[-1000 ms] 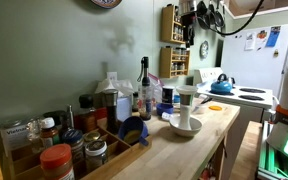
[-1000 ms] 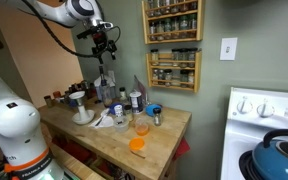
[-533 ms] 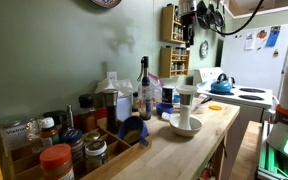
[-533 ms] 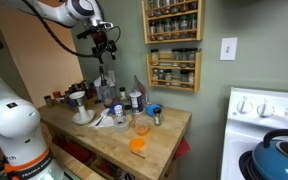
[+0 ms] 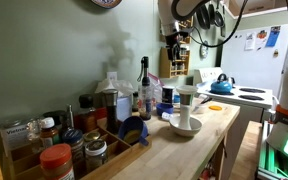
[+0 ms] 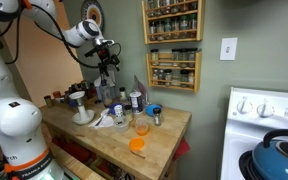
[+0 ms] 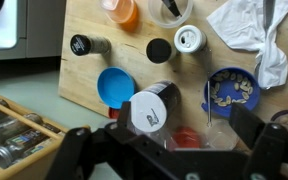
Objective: Pick up the whisk from the blue bowl and put it in the clear lunch box
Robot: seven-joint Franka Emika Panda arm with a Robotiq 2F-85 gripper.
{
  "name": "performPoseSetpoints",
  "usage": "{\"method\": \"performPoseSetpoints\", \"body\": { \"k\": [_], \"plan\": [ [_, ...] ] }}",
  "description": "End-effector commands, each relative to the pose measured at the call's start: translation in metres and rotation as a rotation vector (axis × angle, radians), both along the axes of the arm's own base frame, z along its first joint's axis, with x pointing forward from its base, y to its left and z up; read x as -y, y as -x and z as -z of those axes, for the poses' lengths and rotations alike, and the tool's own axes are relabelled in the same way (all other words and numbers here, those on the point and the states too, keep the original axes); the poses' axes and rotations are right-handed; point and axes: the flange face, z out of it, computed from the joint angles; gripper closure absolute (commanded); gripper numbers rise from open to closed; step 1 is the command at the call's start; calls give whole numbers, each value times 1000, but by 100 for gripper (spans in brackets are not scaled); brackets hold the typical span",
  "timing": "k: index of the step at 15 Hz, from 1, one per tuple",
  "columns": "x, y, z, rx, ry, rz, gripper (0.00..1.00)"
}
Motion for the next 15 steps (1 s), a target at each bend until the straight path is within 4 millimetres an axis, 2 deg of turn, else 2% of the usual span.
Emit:
{"method": "performPoseSetpoints", "body": {
  "k": [1, 2, 5, 7, 11, 13, 15],
  "plan": [
    [10, -20, 29, -62, -59, 40, 0],
    [5, -11, 25, -42, -20, 25, 0],
    [12, -20, 34, -61, -37, 43, 0],
    [10, -12, 28, 35, -148, -42, 0],
    [12, 15, 34, 217, -309, -77, 0],
    [13, 29, 48, 262, -390, -83, 0],
    [12, 38, 78, 176, -460, -108, 0]
  ]
}}
